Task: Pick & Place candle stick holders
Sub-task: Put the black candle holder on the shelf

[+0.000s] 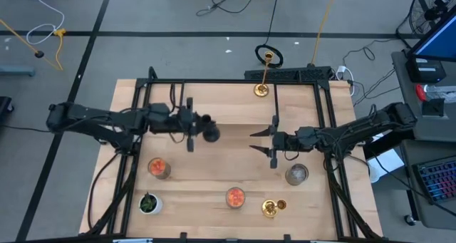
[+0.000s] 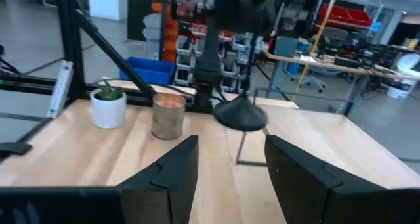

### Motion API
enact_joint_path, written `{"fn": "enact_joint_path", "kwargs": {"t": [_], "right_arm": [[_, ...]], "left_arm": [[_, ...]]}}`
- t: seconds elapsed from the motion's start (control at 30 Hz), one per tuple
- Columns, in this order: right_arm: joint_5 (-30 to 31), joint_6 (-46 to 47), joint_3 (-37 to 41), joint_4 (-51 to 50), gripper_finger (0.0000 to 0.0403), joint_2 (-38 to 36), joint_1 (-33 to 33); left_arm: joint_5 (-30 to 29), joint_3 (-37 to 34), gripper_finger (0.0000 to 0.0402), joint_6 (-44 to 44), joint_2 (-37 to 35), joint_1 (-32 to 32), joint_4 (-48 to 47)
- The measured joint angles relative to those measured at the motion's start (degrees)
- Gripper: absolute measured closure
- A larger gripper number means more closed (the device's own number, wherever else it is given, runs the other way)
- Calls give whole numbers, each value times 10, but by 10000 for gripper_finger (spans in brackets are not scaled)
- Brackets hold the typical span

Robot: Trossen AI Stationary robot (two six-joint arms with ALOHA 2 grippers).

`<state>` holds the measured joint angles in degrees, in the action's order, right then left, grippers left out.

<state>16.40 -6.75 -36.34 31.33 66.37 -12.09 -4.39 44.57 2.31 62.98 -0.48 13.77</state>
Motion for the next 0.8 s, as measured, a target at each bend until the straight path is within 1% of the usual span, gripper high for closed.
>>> {"fn": "enact_joint_path", "kwargs": {"t": [0.1,0.27,0.43,0.57,0.8], "right_arm": [[0,2,0,-3,232,0,11],[-1,2,0,-1,232,0,31],[-2,-2,0,1,232,0,45],[-1,0,0,1,232,0,55],[-2,0,0,1,232,0,64]], "left_arm": [[5,1,377,1,17,32,37],[33,0,375,15,42,88,83],[10,0,375,15,51,150,76],[9,0,370,12,50,204,72],[7,0,377,-5,50,282,11]]}}
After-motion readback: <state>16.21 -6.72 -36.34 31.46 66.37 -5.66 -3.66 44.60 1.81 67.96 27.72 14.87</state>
